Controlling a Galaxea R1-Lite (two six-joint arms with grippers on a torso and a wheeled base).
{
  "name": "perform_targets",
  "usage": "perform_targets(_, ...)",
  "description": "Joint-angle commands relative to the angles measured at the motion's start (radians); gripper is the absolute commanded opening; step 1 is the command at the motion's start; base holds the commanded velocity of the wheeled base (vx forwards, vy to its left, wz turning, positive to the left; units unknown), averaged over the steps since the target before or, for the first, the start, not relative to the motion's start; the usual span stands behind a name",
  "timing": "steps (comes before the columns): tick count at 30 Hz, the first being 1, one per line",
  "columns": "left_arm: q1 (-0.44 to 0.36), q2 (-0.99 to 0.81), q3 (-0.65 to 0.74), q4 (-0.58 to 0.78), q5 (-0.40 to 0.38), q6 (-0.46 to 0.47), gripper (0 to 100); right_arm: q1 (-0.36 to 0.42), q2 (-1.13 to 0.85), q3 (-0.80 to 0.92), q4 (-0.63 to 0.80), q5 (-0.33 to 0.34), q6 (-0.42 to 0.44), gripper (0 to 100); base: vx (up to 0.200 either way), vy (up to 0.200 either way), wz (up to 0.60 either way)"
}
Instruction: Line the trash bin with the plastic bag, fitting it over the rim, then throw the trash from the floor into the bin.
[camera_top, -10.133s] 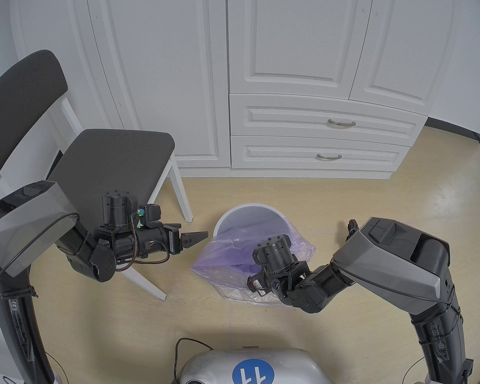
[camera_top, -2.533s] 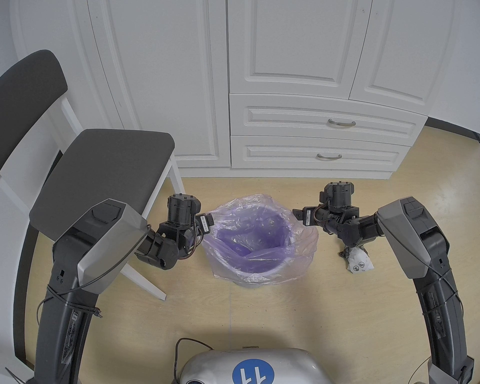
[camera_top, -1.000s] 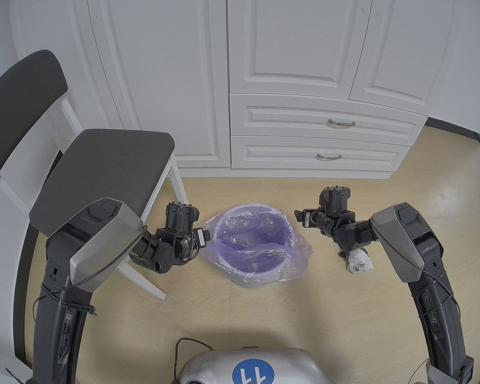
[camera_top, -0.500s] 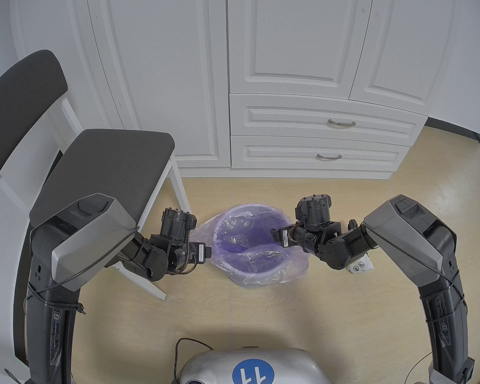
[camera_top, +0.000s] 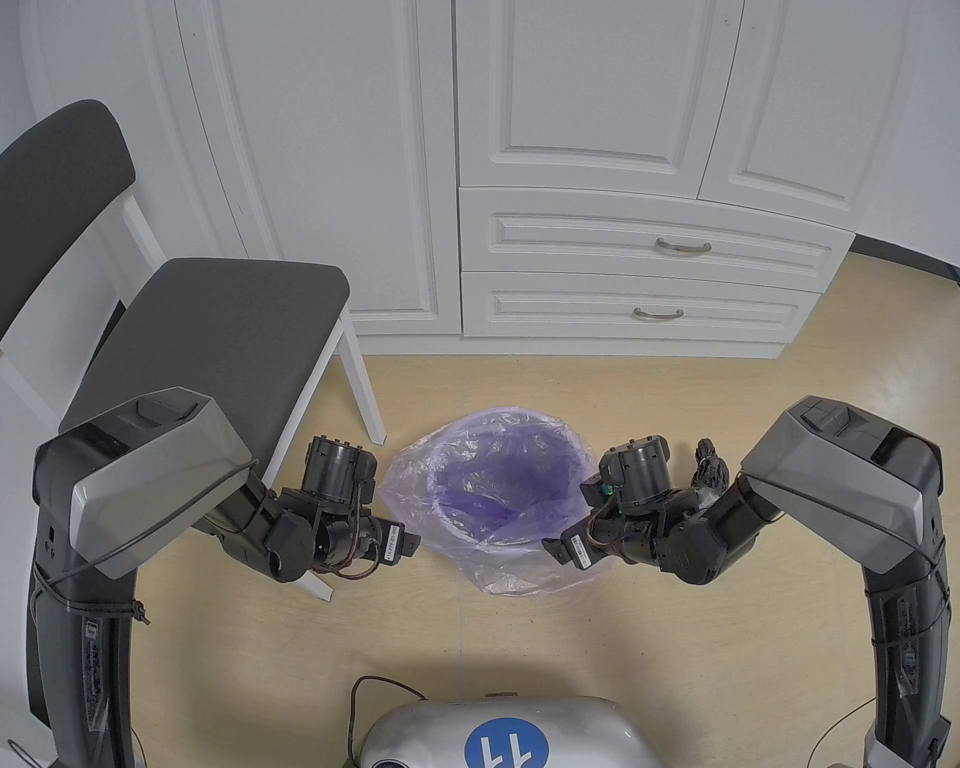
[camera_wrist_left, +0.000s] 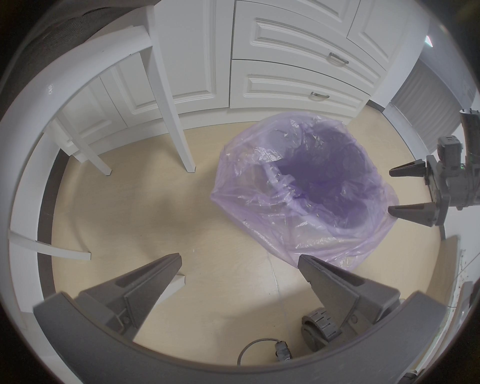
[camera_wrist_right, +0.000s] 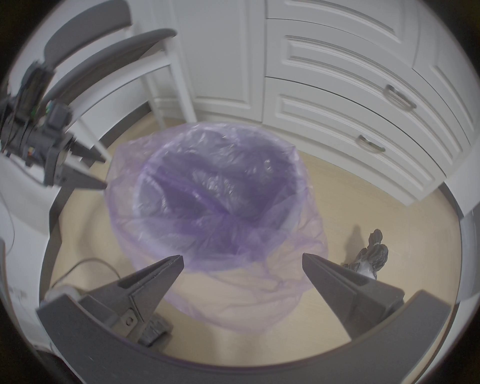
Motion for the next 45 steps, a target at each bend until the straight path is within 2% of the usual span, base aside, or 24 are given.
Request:
perform_targets(1,0.001,-0.009,0.016,0.000,-0.005,0.008,100,0.005,-0.059,0.076,0.003,0.009,-0.047,100,0.000,0.000,0.00)
perform_targets(7,0.002,0.023,0.000,0.000,-0.005,0.006,100,-0.010,-0.016,0.058,0.016,0.017,-0.077,100,0.000,0.000,0.00)
perform_targets(11,0.015,0.075,-0.044,0.005,-0.005,0.000,100,-0.058,0.069,-0.039,0.059,0.018,-0.076,100,0.000,0.000,0.00)
perform_targets(18,0.030,0.135,-0.102,0.005,-0.005,-0.011,100,-0.090,0.125,-0.120,0.118,0.018,-0.071,100,0.000,0.000,0.00)
perform_targets(24,0.038,0.200,-0.199,0.029,0.004,-0.093,100,-0.124,0.191,-0.208,0.122,0.006,-0.064,100,0.000,0.000,0.00)
perform_targets(35,0.054,0.244,-0.329,0.132,0.047,-0.176,100,-0.180,0.240,-0.321,0.194,0.001,-0.042,100,0.000,0.000,0.00)
perform_targets(40,0.051,0.198,-0.242,0.126,0.032,-0.147,100,-0.206,0.258,-0.363,0.194,-0.023,-0.042,100,0.000,0.000,0.00)
perform_targets(41,0.045,0.149,-0.182,0.113,0.003,-0.121,100,-0.223,0.269,-0.384,0.192,-0.035,-0.044,100,0.000,0.000,0.00)
perform_targets(45,0.041,0.062,-0.095,0.092,-0.071,-0.098,100,-0.237,0.307,-0.459,0.189,-0.037,-0.034,100,0.000,0.000,0.00)
